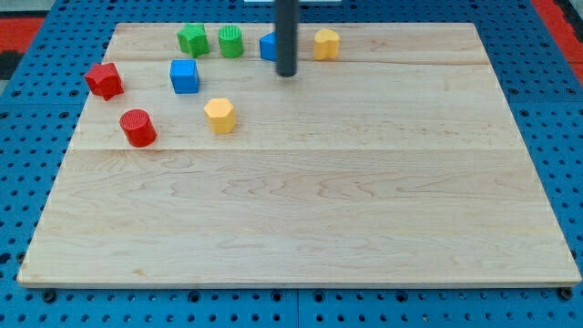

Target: Move the blue cube above the hexagon

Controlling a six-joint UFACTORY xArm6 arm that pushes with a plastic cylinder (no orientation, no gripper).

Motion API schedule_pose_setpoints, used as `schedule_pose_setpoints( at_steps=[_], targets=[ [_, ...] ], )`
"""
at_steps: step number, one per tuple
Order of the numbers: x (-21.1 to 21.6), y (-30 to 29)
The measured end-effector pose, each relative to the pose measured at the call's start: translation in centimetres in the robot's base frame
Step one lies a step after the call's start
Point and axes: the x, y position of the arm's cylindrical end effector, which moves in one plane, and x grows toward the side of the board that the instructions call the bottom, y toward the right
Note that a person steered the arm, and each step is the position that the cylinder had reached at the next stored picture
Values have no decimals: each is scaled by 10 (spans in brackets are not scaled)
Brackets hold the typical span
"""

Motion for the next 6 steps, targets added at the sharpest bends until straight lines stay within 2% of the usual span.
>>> schedule_pose_setpoints(
  at_steps=[1, 2, 3, 6],
  targets=[
    [38, -11],
    [47, -62],
    [32, -120],
    [24, -161]
  ],
)
